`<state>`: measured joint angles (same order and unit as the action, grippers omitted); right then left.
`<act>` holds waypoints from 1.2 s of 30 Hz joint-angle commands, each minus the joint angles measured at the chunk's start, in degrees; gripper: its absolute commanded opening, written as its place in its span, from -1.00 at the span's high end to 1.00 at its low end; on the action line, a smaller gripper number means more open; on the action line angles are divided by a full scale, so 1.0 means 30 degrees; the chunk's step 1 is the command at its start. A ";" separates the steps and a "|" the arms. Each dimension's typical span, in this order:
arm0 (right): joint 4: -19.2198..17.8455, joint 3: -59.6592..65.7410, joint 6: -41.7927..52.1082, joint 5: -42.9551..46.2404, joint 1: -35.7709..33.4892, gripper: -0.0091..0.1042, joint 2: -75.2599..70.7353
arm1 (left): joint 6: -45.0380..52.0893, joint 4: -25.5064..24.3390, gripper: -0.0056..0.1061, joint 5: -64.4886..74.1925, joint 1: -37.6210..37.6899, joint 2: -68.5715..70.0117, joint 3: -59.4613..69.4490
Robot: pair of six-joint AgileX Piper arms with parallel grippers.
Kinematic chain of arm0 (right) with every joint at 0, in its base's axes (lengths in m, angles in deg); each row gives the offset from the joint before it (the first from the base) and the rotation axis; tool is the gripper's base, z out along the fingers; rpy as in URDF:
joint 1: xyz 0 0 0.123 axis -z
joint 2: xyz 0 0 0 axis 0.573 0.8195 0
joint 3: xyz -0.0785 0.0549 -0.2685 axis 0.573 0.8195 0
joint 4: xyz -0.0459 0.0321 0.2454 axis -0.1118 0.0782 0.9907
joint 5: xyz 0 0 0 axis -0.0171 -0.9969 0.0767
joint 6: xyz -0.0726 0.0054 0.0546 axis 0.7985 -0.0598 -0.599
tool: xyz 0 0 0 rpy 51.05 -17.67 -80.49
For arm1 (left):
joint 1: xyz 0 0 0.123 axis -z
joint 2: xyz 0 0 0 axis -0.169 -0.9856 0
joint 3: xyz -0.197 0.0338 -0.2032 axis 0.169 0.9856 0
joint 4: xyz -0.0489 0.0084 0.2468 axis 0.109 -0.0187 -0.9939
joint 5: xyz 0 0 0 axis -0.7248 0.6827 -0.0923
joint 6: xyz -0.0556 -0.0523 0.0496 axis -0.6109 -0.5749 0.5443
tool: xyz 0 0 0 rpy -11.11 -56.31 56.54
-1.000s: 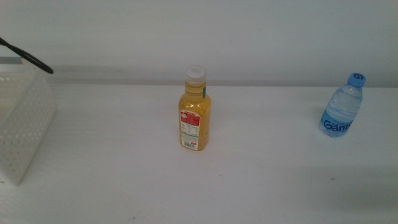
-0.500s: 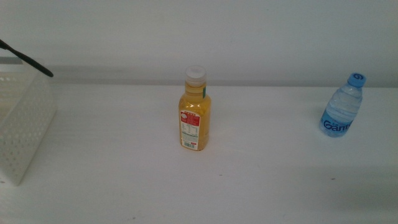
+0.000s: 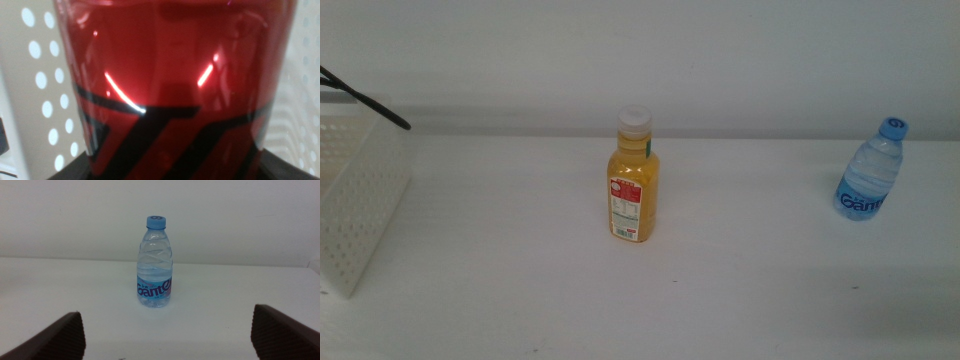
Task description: Use arms to grab the bottles and put them into the dustbin to the left of the table.
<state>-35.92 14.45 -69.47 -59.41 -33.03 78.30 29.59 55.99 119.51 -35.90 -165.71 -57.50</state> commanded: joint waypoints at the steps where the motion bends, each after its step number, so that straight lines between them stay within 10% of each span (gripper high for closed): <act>1: -0.0065 0.0809 0.0059 0.0087 0.0131 -0.72 -0.0730 | -0.0031 0.0058 0.91 -0.0407 -0.0042 0.0043 -0.0183; 8: -0.0065 0.0809 0.0059 0.0087 0.0131 -0.72 -0.0730 | 0.0506 0.0492 0.53 -0.0290 -0.0010 -0.0389 -0.0183; 16: -0.0065 0.0809 0.0059 0.0087 0.0131 -0.72 -0.0730 | -0.0380 -0.0779 -0.79 0.0156 0.0030 0.0090 -0.0220; 36: -0.0065 0.0809 0.0059 0.0087 0.0131 -0.72 -0.0730 | -0.3833 0.1073 -0.78 0.2277 0.5334 0.9385 0.0350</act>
<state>-35.92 14.45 -69.47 -59.41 -33.03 78.30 19.26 57.71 122.86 -22.33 -140.38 -57.29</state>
